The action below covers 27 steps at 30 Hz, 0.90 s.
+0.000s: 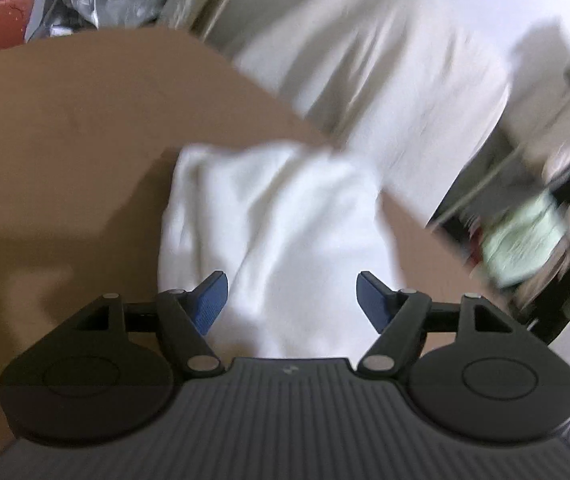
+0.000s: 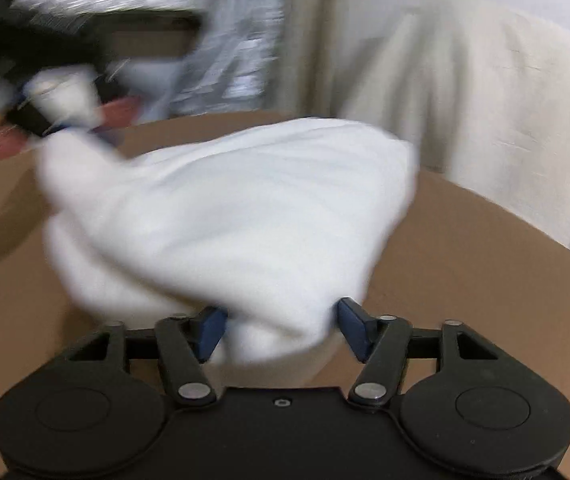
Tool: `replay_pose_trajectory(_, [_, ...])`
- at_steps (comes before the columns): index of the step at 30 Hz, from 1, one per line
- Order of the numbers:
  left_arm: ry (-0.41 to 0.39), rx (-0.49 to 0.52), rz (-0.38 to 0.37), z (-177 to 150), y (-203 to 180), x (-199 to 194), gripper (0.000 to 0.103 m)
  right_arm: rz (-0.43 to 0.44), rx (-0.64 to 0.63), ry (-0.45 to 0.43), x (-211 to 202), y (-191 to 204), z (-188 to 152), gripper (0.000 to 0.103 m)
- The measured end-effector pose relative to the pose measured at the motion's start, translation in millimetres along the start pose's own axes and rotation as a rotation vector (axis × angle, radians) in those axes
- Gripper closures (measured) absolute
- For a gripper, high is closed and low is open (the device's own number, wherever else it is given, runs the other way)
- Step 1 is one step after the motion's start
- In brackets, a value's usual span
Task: Fold clothes
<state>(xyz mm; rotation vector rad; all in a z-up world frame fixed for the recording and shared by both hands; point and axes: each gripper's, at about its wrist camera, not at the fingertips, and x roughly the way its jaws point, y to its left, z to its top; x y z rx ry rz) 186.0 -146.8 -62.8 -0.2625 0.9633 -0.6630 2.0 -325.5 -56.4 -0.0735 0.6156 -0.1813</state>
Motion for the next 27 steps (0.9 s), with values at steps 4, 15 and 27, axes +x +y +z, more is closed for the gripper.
replay_pose_trajectory(4, [0.046, 0.021, 0.084, -3.2, 1.8, 9.0, 0.048, -0.049, -0.038, 0.033, -11.0, 1.7, -10.1, 0.082])
replay_pose_trajectory(15, [0.005, -0.02, 0.169, 3.9, 17.5, 0.0, 0.05, 0.063, -0.166, 0.123, -22.2, 2.7, -24.6, 0.078])
replay_pose_trajectory(27, [-0.019, -0.061, 0.01, 66.4, 35.2, 55.8, 0.05, 0.268, 0.058, -0.048, -27.4, -44.7, 88.1, 0.049])
